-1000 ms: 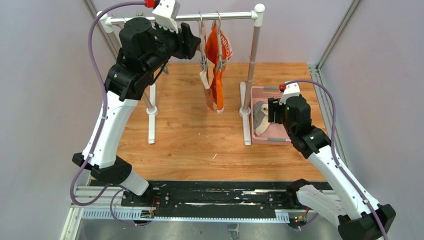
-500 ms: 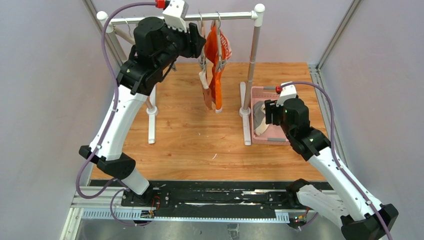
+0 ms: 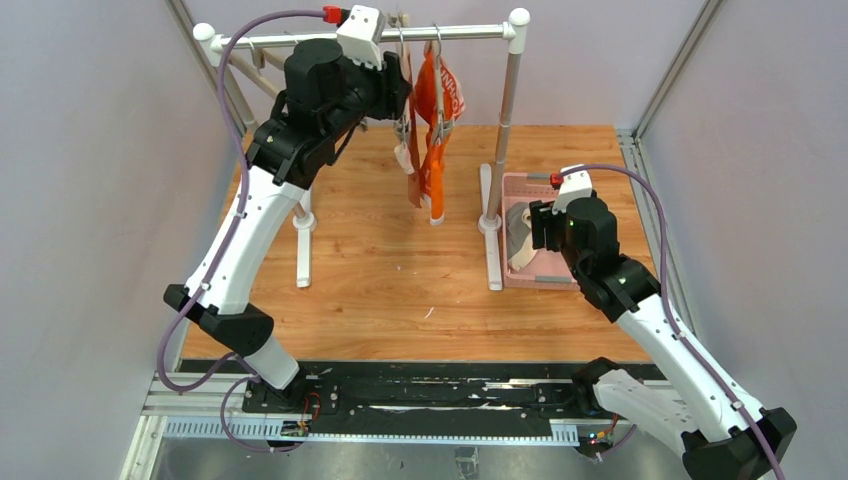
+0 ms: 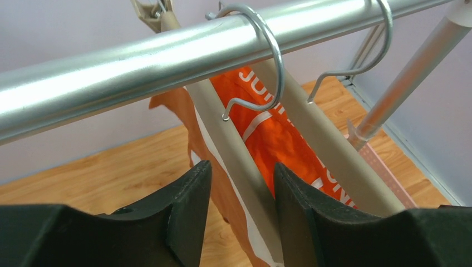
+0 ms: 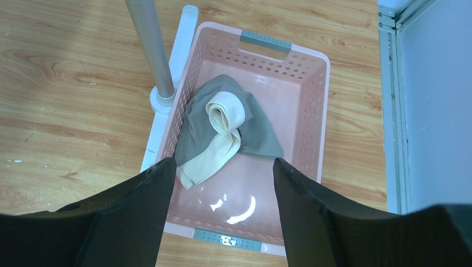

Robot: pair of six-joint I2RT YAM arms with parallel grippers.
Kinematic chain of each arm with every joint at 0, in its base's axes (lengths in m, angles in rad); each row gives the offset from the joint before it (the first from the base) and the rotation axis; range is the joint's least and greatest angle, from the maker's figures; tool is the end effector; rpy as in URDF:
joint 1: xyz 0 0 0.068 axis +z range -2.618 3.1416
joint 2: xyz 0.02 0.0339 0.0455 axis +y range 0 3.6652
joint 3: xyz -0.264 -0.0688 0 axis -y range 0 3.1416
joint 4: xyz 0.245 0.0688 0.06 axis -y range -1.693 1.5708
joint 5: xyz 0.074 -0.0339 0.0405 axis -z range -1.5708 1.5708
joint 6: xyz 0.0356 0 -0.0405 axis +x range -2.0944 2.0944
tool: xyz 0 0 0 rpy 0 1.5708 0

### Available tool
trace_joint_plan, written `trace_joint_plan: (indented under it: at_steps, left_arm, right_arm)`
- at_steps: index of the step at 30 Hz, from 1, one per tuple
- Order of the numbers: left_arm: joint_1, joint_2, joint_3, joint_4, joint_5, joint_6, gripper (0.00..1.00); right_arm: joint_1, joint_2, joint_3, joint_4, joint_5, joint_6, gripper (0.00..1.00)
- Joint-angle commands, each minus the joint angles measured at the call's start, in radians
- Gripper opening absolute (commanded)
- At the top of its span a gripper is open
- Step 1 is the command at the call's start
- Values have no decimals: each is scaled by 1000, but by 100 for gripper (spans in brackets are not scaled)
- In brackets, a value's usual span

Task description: Remove the underwear clipped to the hanger

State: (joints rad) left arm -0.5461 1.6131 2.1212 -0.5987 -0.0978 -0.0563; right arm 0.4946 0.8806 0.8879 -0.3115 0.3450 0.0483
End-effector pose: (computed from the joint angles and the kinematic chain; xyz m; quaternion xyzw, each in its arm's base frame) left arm 0.2795 -0.1658 0.5390 0.1468 0.7235 -0.1654 0.6539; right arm 0.1809 0.0839 0.3467 -0.0767 0.7969 0.0230 0.5988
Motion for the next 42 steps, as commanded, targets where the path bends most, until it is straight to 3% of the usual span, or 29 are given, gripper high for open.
trace_joint_plan:
  at_steps: [1, 7, 13, 19, 29, 42]
  left_arm:
    - [-9, 16, -11, 14, -38, 9, 51]
    - [-9, 22, -12, 14, -55, 21, 44]
    - [-9, 28, -14, 11, -71, 28, 30]
    - [-9, 32, -3, 13, -69, 32, 0]
    - [-9, -8, 30, 3, -63, 44, 0]
    - [-9, -145, -73, 22, -52, 63, 0]
  right_arm:
    - [23, -10, -12, 21, 24, -20, 66]
    - [24, -7, -21, 39, 20, -20, 64]
    - [25, -1, -23, 44, 14, -25, 64]
    - [25, -9, -29, 46, 20, -32, 64]
    - [25, -15, -42, 56, 18, -29, 62]
    - [25, -8, -49, 64, -9, -24, 62]
